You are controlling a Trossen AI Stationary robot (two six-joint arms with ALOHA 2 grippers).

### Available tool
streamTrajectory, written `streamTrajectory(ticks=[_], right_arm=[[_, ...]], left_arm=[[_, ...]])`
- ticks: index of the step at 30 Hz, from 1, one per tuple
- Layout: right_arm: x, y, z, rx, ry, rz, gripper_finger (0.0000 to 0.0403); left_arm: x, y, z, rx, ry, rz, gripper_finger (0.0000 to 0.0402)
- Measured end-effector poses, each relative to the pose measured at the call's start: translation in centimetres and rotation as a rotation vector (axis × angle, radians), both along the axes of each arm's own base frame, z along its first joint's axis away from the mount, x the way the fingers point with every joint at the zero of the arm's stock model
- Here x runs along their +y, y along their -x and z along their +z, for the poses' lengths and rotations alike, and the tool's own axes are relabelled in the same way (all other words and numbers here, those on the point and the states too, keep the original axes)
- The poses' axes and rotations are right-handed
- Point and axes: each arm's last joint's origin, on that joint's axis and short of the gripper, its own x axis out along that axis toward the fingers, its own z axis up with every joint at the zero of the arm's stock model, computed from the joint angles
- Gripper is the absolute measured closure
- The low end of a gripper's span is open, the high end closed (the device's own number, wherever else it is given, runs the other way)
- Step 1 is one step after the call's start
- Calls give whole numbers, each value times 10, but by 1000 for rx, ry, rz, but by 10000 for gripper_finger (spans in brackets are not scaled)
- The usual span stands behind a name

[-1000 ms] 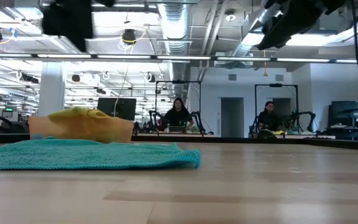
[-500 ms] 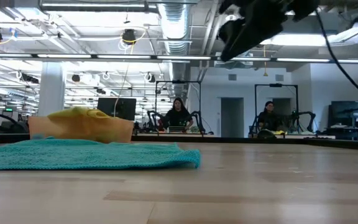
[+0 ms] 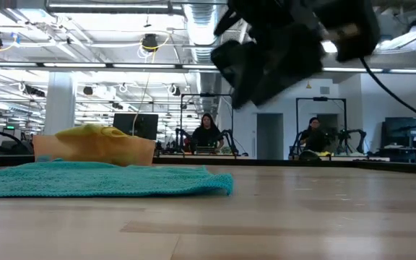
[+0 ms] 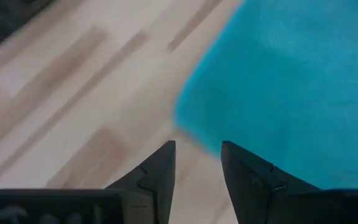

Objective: Fold microfiber towels
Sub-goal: Fold the blue microfiber towel

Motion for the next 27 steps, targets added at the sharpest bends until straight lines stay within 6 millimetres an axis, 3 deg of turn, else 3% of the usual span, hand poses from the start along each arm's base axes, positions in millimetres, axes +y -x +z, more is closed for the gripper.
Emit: streamTrajectory(ticks=[8, 17, 27], right_arm=[[26, -12, -33, -34, -14, 115, 249], [31, -22, -64, -44, -11, 132, 249], [31, -29, -75, -94, 58, 121, 249]], left_arm=[[-1, 0, 0, -9, 7, -11, 240], [-2, -1, 1, -19, 17, -8, 240], [-3, -1, 1, -23, 23, -4, 240]])
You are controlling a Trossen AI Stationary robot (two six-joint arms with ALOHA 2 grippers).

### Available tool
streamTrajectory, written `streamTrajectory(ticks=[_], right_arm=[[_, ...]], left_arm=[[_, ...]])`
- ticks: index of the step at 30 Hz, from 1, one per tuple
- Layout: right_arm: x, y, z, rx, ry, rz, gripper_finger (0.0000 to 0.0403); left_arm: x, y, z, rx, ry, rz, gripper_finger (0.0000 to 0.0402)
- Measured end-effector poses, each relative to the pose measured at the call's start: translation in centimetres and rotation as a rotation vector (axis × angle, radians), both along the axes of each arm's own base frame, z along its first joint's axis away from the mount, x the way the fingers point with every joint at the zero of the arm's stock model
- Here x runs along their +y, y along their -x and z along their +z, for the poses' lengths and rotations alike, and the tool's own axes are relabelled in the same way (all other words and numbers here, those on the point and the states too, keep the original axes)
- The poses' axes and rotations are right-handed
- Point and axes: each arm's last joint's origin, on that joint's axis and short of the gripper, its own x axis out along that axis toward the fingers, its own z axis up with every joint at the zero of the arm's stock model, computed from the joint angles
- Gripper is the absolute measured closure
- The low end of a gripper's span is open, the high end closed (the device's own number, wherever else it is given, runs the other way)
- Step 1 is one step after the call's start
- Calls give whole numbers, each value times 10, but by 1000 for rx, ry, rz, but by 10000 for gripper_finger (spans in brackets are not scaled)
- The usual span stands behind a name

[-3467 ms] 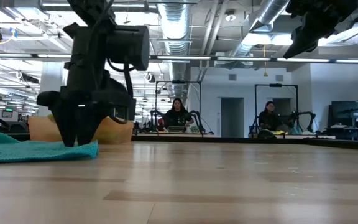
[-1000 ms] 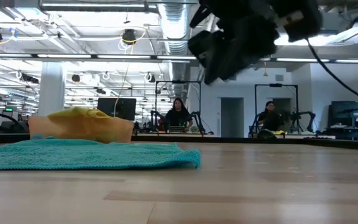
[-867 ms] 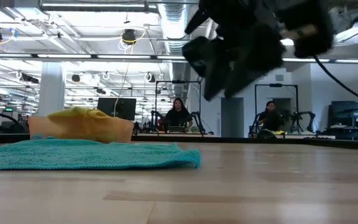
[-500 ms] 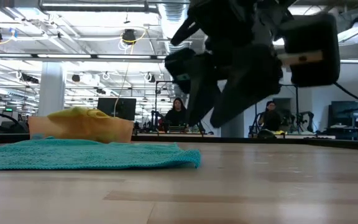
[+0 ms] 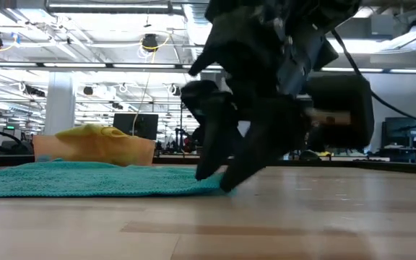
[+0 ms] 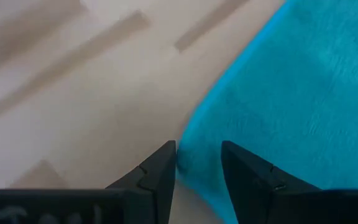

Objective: Fold microfiber towels
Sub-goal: Fold the blue microfiber towel

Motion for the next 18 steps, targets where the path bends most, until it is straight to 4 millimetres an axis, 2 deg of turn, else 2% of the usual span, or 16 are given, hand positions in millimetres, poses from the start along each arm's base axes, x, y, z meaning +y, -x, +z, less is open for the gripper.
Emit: streamTrajectory(ticks=[11, 14, 18], right_arm=[[-3, 0, -6, 17, 34, -14, 251], [-5, 0, -6, 25, 43, -44, 266], [-11, -1, -6, 65, 7, -102, 306]], left_arm=[[0, 0, 0, 0, -1, 0, 240], [0, 0, 0, 1, -1, 0, 240], [0, 0, 0, -11, -10, 8, 240]])
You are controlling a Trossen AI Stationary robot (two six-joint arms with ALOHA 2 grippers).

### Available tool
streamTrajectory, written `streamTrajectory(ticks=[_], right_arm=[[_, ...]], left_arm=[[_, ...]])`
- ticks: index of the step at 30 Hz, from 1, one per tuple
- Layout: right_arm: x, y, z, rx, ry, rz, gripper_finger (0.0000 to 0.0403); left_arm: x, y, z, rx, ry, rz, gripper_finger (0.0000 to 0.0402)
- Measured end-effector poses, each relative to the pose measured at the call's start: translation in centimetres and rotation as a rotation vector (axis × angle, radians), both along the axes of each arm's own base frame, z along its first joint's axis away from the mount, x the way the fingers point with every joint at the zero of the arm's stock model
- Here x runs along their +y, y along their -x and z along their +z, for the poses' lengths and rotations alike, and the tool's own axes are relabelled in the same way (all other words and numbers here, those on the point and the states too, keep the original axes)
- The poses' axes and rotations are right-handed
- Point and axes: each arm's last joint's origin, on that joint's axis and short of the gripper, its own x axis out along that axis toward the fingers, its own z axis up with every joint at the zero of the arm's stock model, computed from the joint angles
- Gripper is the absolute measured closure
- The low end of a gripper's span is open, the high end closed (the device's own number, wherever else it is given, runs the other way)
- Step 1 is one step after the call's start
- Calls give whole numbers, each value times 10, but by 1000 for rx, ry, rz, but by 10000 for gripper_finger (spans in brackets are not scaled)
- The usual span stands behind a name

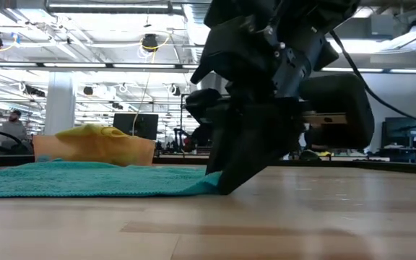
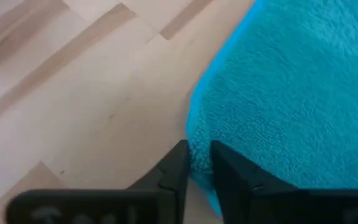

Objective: Fold microfiber towels
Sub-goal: Fold the blue microfiber towel

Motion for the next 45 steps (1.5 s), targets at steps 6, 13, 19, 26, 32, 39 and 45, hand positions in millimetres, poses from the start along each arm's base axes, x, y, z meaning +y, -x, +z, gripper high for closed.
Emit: streamTrajectory(ticks=[6, 13, 19, 26, 32, 39, 45], right_arm=[[-14, 2, 5, 67, -16, -108, 386], [-36, 9, 35, 107, -91, -234, 390], [-53, 7, 61, 34, -151, -287, 394], [-59, 8, 65, 31, -166, -315, 398], [-64, 7, 65, 34, -165, -328, 396], [-78, 6, 65, 34, -168, -362, 396], [-81, 6, 65, 35, -175, -367, 396]], left_arm=[[2, -2, 0, -73, -57, 38, 240], [3, -4, 1, -141, -143, -88, 240], [3, -8, -1, -220, -277, -209, 240], [-14, -24, -37, -171, -414, -386, 240], [-28, -34, -74, -91, -430, -427, 240], [-37, -39, -94, -63, -410, -449, 240], [-37, -40, -100, -54, -441, -470, 240]])
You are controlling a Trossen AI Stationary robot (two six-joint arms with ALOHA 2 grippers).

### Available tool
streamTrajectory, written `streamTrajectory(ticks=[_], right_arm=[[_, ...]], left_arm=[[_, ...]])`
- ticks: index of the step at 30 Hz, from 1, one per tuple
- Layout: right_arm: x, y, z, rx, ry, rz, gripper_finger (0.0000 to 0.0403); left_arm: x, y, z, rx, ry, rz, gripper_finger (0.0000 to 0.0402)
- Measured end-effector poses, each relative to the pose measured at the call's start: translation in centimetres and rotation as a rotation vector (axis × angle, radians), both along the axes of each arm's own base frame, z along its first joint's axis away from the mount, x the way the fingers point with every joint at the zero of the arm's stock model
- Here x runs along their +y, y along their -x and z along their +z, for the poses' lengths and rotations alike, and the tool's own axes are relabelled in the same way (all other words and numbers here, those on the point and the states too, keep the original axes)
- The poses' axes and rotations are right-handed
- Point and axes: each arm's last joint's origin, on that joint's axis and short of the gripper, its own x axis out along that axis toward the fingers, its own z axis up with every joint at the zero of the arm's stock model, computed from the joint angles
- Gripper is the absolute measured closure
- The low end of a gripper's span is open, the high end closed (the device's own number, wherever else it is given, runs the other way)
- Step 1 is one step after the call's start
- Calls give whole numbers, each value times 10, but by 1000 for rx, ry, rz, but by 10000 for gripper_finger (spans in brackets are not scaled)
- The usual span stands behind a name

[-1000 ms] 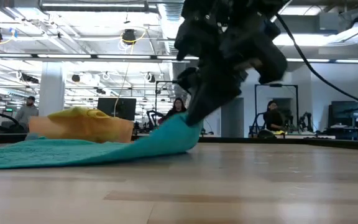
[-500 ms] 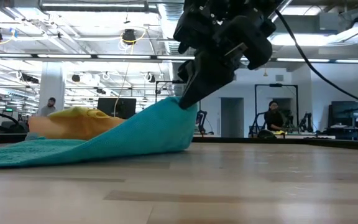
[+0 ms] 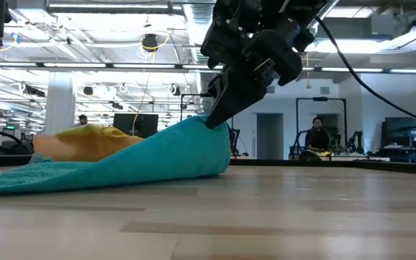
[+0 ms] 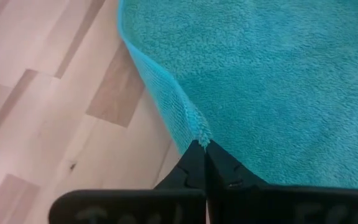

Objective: Fold microfiber towels
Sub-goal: Fold the blue microfiber towel

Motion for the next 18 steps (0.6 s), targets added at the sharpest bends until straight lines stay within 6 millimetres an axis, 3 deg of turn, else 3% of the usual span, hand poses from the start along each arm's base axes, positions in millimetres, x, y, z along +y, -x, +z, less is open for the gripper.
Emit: streamTrajectory(ticks=[10, 18], right_arm=[[2, 0, 0, 0, -12, 13, 396], [2, 0, 0, 3, -20, 8, 396]], left_arm=[[-2, -10, -15, -2, -12, -15, 240], [5, -15, -16, 49, 13, 14, 256]])
